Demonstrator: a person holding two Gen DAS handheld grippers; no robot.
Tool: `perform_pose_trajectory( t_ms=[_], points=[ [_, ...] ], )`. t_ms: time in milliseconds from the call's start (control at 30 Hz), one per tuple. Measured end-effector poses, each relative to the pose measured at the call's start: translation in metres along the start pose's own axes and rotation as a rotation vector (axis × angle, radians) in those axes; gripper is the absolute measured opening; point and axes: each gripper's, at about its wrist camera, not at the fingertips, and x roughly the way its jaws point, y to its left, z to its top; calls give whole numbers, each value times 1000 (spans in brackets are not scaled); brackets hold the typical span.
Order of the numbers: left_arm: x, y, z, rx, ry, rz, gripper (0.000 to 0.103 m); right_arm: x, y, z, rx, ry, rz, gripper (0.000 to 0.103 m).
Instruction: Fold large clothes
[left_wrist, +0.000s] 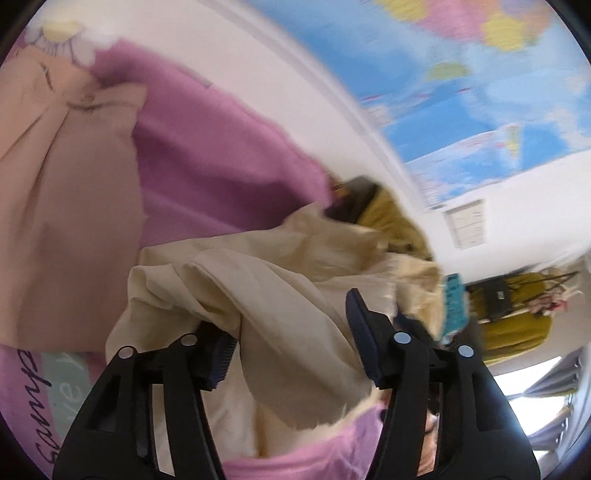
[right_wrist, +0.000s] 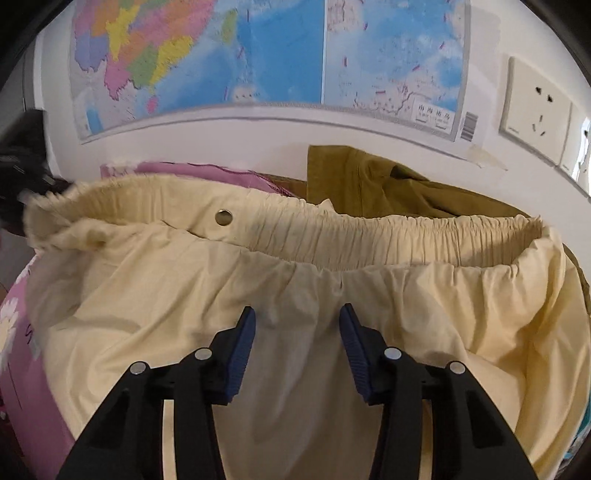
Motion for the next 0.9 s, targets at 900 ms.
perform_pose_trajectory(
  t_ms=[900],
  points=[
    [76,-2,-40,362,54,286,75,-34,-51,9,104,-60,-16,53]
  ],
)
